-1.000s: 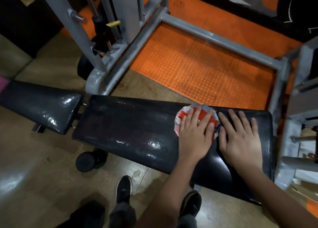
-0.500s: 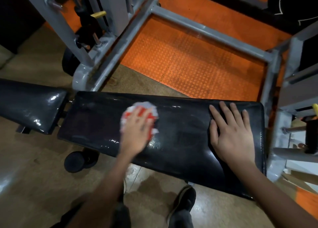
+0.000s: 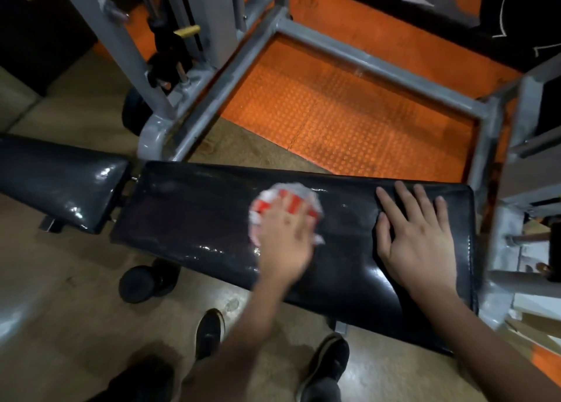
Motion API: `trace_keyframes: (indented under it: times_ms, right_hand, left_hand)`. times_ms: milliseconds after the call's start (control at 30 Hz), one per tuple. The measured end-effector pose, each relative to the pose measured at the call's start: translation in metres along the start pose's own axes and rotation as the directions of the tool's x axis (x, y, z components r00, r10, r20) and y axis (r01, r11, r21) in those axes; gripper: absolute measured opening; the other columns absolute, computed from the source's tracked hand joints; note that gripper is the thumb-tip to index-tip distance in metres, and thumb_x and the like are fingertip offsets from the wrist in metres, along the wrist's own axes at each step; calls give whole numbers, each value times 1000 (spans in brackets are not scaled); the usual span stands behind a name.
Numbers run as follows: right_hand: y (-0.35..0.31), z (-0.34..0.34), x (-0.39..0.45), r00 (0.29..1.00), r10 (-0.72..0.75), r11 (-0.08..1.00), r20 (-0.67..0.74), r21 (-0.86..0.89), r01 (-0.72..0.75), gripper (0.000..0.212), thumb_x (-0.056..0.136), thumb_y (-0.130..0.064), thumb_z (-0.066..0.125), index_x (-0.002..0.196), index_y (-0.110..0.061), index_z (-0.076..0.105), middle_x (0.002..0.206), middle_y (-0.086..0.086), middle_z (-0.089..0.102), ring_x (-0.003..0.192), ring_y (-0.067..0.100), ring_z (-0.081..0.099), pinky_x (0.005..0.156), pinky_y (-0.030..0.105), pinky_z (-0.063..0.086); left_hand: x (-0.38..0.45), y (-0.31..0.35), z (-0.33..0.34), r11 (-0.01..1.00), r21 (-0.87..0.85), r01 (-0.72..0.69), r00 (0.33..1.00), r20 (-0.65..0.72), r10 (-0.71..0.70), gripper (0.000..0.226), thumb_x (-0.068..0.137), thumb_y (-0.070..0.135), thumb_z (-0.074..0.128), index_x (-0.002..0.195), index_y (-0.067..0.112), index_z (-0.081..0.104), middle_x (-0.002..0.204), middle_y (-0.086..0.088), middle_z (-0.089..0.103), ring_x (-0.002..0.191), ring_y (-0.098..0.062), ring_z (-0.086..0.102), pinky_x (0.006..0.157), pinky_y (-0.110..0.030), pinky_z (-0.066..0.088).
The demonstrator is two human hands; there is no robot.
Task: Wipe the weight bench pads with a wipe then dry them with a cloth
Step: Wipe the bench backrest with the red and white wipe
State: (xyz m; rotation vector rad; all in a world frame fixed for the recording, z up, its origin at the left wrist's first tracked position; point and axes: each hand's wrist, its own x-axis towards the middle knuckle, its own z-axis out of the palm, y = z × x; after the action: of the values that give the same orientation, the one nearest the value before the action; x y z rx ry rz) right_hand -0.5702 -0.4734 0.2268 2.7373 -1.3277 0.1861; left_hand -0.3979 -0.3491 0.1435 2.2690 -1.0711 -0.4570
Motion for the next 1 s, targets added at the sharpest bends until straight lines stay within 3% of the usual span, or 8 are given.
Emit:
trace_keyframes:
  times_ms: [167, 300, 467, 533, 667, 767, 900, 1000]
  right_hand:
    - [-1, -3, -1, 999, 14, 1000, 40, -2, -14, 52, 104, -38, 34, 150, -21, 52, 157, 12, 47, 151, 32, 34, 127, 52, 17]
    - [-1, -1, 0, 999, 22, 1000, 43, 2, -22, 52, 103, -37, 35, 148, -22, 55, 157, 11, 48, 150, 32, 36, 126, 52, 19]
    - [3, 0, -2, 993, 30, 999, 118, 13, -32, 55, 104, -43, 30, 153, -27, 48, 164, 7, 38, 155, 29, 26, 128, 47, 10]
    - [2, 2, -2, 990, 34, 999, 135, 13, -37, 56, 104, -47, 28, 156, -29, 43, 166, 5, 33, 157, 26, 21, 129, 45, 7]
    - [0, 11, -8, 999, 28, 999, -22, 29, -28, 53, 102, -44, 37, 150, -28, 52, 161, 9, 43, 153, 29, 31, 128, 48, 15]
    - [-2, 10, -9, 998, 36, 999, -61, 29, -34, 52, 101, -42, 39, 147, -25, 56, 158, 11, 46, 150, 32, 35, 126, 50, 18]
    - [-7, -2, -6, 996, 79, 997, 49, 19, -80, 57, 101, -47, 32, 152, -27, 50, 163, 9, 39, 154, 31, 28, 128, 50, 13]
    - [-14, -2, -14, 982, 111, 994, 150, -14, -110, 67, 100, -56, 25, 159, -28, 36, 169, 9, 26, 158, 30, 15, 129, 49, 5]
  left_hand:
    - [-56, 61, 6, 973, 41, -229, 973, 44, 227, 45, 108, 47, 26, 153, 47, 29, 166, 10, 19, 155, -10, 2, 125, -34, 3]
    - [-47, 35, -1, 958, -31, -285, 948, 139, 287, 44, 107, 49, 29, 151, 50, 31, 165, 14, 19, 154, -5, 5, 124, -29, 0]
    - [15, -105, -17, 985, 69, -156, 986, 69, 151, 41, 104, 38, 41, 136, 22, 60, 152, -4, 47, 143, -25, 39, 121, -31, 10]
    - [39, -187, -33, 978, 209, -21, 999, 50, 10, 41, 105, 35, 45, 140, 18, 57, 153, -6, 45, 146, -26, 33, 122, -38, 8]
    - [56, -255, -48, 921, 99, 377, 924, -104, -368, 50, 106, 47, 31, 149, 27, 45, 160, -4, 34, 149, -21, 25, 123, -45, 16]
    - [59, -208, -45, 905, 37, 423, 904, -93, -418, 52, 103, 48, 31, 145, 25, 49, 156, -9, 39, 145, -25, 31, 119, -39, 20]
    - [31, -96, -20, 978, 14, 209, 975, -85, -207, 62, 93, 56, 29, 129, 22, 65, 141, -10, 54, 135, -28, 46, 113, -34, 21]
    - [-18, -4, 5, 1000, 0, -16, 1000, 9, 16, 53, 100, 52, 29, 144, 32, 52, 156, -7, 41, 149, -26, 30, 122, -42, 19]
